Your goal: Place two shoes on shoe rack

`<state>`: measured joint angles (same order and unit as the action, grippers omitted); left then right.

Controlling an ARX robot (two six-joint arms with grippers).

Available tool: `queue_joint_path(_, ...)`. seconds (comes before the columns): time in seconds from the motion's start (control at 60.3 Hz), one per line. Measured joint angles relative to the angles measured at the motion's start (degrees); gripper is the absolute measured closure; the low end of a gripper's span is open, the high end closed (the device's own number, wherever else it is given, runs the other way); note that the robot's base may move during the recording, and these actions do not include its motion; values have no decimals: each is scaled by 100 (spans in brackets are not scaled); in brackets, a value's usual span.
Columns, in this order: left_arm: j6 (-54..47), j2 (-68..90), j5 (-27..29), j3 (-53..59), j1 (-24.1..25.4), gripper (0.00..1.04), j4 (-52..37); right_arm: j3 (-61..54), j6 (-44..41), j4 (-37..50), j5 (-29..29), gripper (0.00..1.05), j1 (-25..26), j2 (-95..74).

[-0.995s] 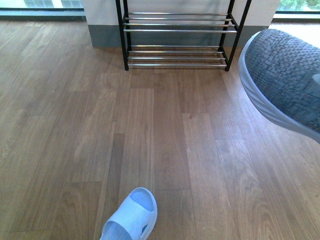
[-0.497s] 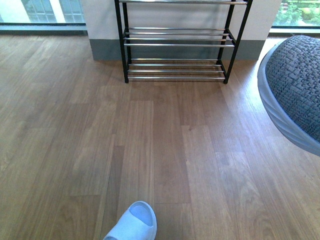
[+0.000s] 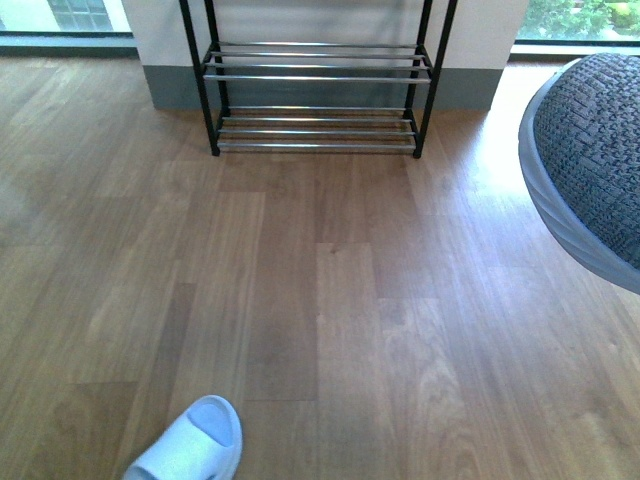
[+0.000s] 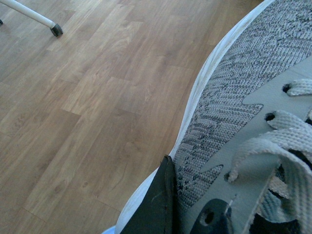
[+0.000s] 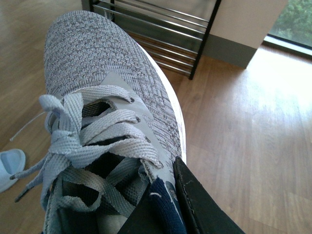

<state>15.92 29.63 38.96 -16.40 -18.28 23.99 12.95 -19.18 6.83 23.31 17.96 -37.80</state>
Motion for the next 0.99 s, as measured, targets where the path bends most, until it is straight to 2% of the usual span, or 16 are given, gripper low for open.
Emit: queue_joint_path(0.995, 0, 0, -15, 0, -9, 103, 0, -9, 9, -9, 46, 103, 7, 4)
